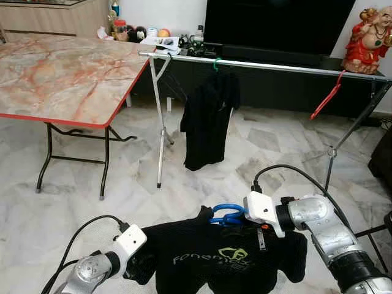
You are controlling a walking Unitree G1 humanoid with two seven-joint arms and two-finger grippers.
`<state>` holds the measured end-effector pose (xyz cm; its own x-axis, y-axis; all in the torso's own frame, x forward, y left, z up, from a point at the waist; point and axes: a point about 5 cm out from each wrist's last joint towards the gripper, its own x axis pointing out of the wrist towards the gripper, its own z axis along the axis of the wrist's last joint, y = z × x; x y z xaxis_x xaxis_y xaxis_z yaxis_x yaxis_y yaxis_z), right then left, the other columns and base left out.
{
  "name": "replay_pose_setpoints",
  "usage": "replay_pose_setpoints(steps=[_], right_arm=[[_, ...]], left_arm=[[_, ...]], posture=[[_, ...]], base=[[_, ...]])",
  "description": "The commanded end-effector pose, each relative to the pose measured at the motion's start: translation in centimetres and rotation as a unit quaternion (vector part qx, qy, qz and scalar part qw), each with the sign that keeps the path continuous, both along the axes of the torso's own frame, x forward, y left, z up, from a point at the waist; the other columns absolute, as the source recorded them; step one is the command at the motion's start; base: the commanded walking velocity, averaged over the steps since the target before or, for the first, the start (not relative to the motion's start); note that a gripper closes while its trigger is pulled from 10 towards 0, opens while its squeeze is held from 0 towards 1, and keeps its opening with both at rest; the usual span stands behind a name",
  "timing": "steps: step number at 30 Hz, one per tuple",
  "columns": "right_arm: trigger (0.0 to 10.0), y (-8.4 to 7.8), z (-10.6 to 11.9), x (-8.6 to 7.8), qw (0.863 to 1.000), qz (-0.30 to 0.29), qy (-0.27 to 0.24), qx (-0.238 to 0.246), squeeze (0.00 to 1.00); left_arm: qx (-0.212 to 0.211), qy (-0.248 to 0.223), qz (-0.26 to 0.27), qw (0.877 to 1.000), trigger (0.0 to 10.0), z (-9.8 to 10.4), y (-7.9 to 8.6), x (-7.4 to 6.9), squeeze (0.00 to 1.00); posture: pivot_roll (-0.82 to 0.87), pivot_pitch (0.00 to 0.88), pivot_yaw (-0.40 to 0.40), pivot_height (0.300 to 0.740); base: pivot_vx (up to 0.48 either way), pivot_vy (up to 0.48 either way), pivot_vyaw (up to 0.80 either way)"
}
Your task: Hang hanger
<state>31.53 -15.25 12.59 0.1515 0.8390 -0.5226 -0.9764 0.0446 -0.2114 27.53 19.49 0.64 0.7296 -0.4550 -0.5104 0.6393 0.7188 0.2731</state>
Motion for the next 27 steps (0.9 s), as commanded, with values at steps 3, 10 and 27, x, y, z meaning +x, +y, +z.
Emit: replay_pose_setpoints(steps=[3, 10, 27], right_arm=[[10.0, 0.2, 1.8, 0.4, 0.999, 0.003, -0.034, 0.018, 0.00], [10.0, 0.2, 1.8, 0.5, 0.999, -0.003, -0.038, 0.023, 0.00], [10.0, 0.2, 2.0, 0.9, 0.998, -0.018, -0.046, 0.029, 0.00]], left_arm=[[-0.003, 0.003, 0.002, 1.000, 0.0, -0.1, -0.1, -0.1, 0.00], [-0.003, 0.005, -0.001, 1.000, 0.0, -0.2, -0.1, -0.2, 0.00], [0.019, -0.009, 0.048, 0.999, 0.0, 0.0, 1.6, 0.1, 0.00]], posture=[[0.08, 0.012, -0.072, 0.740], [0.09, 0.001, -0.065, 0.740], [0.10, 0.000, -0.060, 0.740]], base=[[0.000, 0.000, 0.00], [0.000, 0.000, 0.00], [0.000, 0.000, 0.00]])
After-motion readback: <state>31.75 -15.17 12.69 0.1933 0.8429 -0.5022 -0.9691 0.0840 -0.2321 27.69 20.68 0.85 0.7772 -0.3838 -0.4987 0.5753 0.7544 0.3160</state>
